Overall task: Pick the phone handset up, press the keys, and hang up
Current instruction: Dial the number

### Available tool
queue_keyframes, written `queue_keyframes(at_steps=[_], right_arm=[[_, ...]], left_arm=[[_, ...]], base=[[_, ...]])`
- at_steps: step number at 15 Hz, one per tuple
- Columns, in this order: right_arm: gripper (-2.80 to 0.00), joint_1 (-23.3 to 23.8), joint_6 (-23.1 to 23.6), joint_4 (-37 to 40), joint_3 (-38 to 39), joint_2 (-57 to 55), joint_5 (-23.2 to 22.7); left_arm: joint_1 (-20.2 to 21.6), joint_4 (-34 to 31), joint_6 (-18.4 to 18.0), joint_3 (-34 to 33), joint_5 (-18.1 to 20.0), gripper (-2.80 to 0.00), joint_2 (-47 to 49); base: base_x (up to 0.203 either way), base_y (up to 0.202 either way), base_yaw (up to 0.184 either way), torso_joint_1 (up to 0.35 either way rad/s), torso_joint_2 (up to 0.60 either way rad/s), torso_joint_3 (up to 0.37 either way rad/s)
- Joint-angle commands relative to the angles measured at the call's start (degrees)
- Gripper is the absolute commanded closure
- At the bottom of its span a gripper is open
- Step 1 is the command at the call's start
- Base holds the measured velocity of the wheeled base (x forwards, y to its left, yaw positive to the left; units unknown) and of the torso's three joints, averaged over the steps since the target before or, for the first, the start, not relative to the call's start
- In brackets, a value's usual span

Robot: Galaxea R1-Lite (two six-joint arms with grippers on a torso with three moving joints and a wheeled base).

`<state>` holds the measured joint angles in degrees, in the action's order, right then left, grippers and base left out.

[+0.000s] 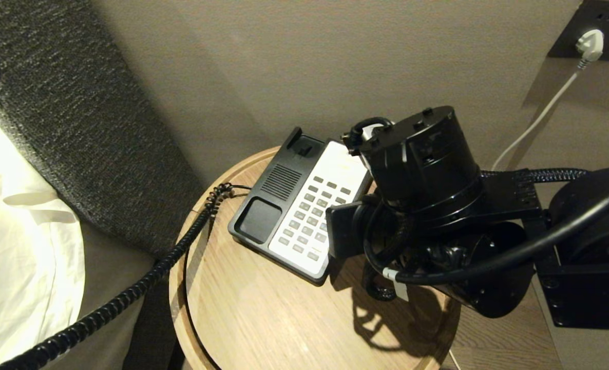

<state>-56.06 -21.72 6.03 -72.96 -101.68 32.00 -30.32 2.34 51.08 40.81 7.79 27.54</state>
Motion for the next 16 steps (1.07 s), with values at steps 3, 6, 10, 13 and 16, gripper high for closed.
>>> queue_keyframes(at_steps=[3, 6, 10, 13, 16], right_arm=[[0.0, -0.01, -0.2, 0.27, 0.31, 0.94, 0.17], [0.0, -0.26, -0.17, 0.3, -0.55, 2.75, 0.08], [0.0, -0.72, -0.1, 0.8, -3.25, 3.08, -0.08], [0.0, -1.82, -0.17, 0.48, -3.77, 2.48, -0.36], [0.0, -2.91, -0.23, 0.42, -3.86, 1.25, -0.36]], left_arm=[[0.0, 0.03, 0.34, -0.47, 0.03, 0.0, -0.38], [0.0, 0.03, 0.34, -0.47, 0.12, 0.0, -0.73], [0.0, 0.03, 0.34, -0.47, 0.03, 0.0, -0.73], [0.0, 0.03, 0.34, -0.81, 0.03, 0.0, -0.73], [0.0, 0.03, 0.34, -0.82, 0.21, 0.0, -0.73]], base=[[0.0, 0.0, 0.0, 0.0, 0.0, 0.0], [0.0, 0.0, 0.0, 0.0, 0.0, 0.0], [0.0, 0.0, 0.0, 0.0, 0.0, 0.0], [0.0, 0.0, 0.0, 0.0, 0.0, 0.0], [0.0, 0.0, 0.0, 0.0, 0.0, 0.0]])
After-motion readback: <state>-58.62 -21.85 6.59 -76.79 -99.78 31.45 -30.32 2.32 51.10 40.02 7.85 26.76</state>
